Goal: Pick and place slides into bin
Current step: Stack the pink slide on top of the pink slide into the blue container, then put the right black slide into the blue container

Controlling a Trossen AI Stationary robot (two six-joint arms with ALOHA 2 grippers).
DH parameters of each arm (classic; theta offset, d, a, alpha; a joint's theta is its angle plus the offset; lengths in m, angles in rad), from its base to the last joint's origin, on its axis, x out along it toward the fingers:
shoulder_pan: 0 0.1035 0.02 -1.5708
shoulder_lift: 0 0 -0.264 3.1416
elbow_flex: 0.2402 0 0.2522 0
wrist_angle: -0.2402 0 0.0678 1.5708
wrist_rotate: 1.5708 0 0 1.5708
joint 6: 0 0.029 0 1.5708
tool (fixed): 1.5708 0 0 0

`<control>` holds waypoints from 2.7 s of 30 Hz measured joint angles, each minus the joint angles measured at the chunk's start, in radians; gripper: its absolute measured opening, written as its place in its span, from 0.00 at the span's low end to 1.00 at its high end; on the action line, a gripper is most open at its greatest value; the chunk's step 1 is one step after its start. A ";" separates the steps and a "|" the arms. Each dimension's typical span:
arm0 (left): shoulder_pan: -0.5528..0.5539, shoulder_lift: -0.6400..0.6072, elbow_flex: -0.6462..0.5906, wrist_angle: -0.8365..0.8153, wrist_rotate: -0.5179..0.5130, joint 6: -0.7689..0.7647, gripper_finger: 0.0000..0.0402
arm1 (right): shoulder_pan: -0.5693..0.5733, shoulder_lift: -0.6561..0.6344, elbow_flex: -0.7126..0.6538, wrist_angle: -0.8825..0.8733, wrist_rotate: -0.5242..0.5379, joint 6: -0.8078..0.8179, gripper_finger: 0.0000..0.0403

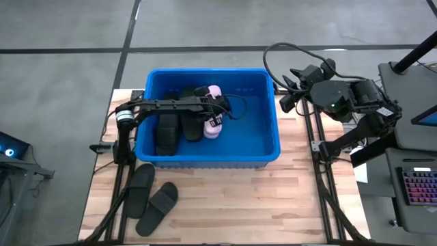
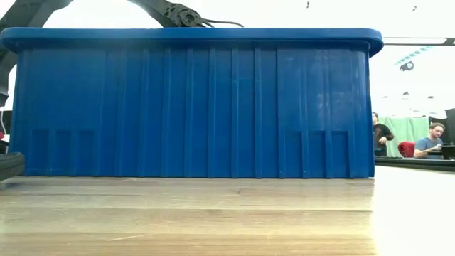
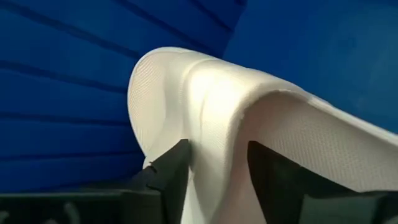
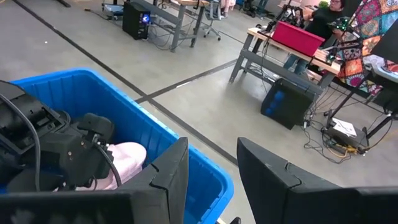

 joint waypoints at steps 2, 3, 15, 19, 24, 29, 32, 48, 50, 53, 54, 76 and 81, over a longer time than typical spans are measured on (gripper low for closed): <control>0.000 0.000 0.000 -0.001 0.007 0.000 0.40 | 0.000 0.000 0.000 0.000 0.000 0.000 0.32; 0.000 0.000 0.000 -0.001 0.023 0.000 0.42 | 0.000 0.000 0.000 0.000 0.000 0.000 0.32; 0.000 -0.048 -0.002 -0.012 0.134 0.054 0.59 | 0.000 0.000 0.000 -0.005 0.000 0.000 0.32; 0.002 -0.067 -0.002 -0.026 0.156 0.055 0.62 | 0.000 0.000 0.000 -0.006 -0.001 0.000 0.32; 0.002 -0.071 -0.002 -0.056 0.185 0.056 0.64 | 0.000 0.000 0.000 -0.014 0.000 0.001 0.32; 0.002 -0.073 -0.002 -0.083 0.207 0.054 0.65 | 0.000 0.000 0.000 -0.027 -0.001 0.004 0.32; 0.002 -0.083 -0.002 -0.087 0.218 0.054 0.65 | 0.000 0.000 0.000 -0.027 -0.001 0.004 0.32; 0.001 -0.195 -0.002 -0.087 0.358 0.072 0.65 | 0.000 0.000 0.000 -0.026 -0.001 0.003 0.32; 0.001 -0.211 -0.002 -0.084 0.368 0.072 0.65 | 0.000 0.000 0.000 -0.026 -0.001 0.003 0.32; 0.001 -0.235 -0.002 -0.082 0.382 0.072 0.65 | 0.000 0.000 0.000 -0.026 -0.001 0.003 0.32; 0.001 -0.244 -0.002 -0.083 0.390 0.073 0.65 | 0.000 0.000 0.000 -0.026 0.000 0.003 0.32; 0.002 -0.290 -0.001 -0.083 0.542 0.071 0.65 | 0.000 0.000 0.000 -0.024 0.000 0.019 0.32; 0.001 -0.316 0.000 -0.085 0.617 0.069 0.65 | 0.000 0.000 0.000 -0.024 -0.001 0.019 0.32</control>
